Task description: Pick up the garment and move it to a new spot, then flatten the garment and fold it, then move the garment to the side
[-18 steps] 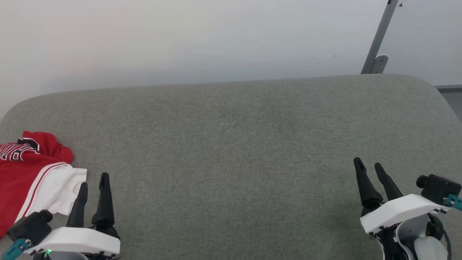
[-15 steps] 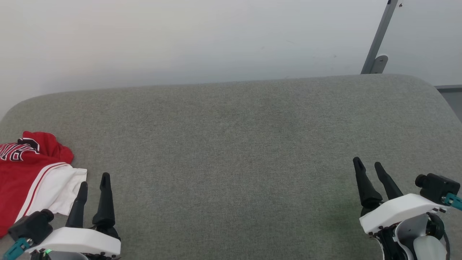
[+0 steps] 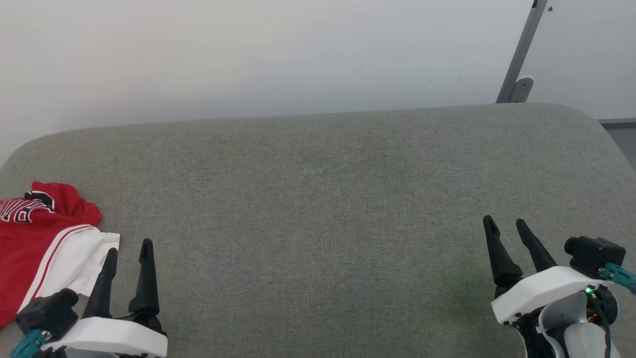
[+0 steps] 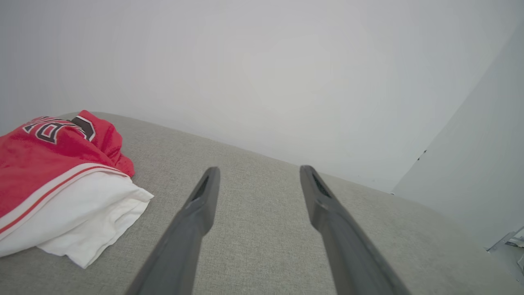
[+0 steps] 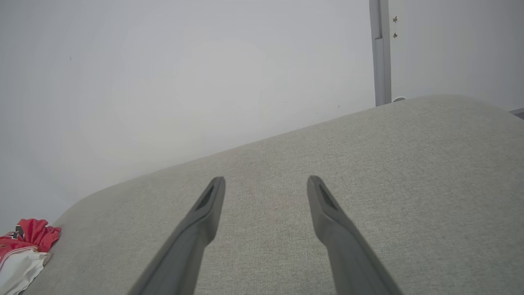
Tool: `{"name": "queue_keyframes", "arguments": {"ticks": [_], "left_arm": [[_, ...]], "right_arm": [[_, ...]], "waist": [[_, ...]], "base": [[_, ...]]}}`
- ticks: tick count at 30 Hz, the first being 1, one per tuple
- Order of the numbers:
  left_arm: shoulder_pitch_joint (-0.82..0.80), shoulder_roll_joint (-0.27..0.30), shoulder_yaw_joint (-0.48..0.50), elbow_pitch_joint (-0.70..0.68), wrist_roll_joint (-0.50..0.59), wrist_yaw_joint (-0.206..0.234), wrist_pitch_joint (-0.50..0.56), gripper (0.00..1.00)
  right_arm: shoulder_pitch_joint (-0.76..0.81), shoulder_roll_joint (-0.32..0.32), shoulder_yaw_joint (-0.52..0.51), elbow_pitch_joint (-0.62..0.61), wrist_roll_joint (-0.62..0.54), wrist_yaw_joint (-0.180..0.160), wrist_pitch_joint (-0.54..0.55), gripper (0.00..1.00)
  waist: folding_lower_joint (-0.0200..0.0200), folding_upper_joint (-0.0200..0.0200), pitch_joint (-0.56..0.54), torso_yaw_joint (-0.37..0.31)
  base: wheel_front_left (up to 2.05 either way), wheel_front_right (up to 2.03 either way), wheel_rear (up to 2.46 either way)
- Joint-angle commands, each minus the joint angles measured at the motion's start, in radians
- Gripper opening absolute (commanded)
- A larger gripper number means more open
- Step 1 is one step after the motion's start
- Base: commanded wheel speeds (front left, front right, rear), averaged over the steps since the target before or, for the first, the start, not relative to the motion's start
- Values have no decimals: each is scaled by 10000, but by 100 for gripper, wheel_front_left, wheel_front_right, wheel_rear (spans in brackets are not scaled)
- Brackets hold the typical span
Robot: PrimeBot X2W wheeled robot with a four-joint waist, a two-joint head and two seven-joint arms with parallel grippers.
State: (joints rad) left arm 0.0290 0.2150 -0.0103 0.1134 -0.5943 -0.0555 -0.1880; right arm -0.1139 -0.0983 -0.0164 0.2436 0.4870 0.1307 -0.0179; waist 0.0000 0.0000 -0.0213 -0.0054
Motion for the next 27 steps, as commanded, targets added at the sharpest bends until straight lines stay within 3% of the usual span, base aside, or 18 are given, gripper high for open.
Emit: {"name": "queue_keyframes", "arguments": {"ticks": [1,27], "left_arm": [[62,81,-33,-136,313,24,-106,100],[300,485,-376,-336,1724,128,-590,100]], "right_arm": [[-204,-47,23,-83,-278,0,-80,100],[-212,-116,68,-200,-2153,-1,-389,100]], "waist": [[0,0,-3,-3],[0,0,-73,-21]], "base": [[0,0,0],[0,0,0]]}}
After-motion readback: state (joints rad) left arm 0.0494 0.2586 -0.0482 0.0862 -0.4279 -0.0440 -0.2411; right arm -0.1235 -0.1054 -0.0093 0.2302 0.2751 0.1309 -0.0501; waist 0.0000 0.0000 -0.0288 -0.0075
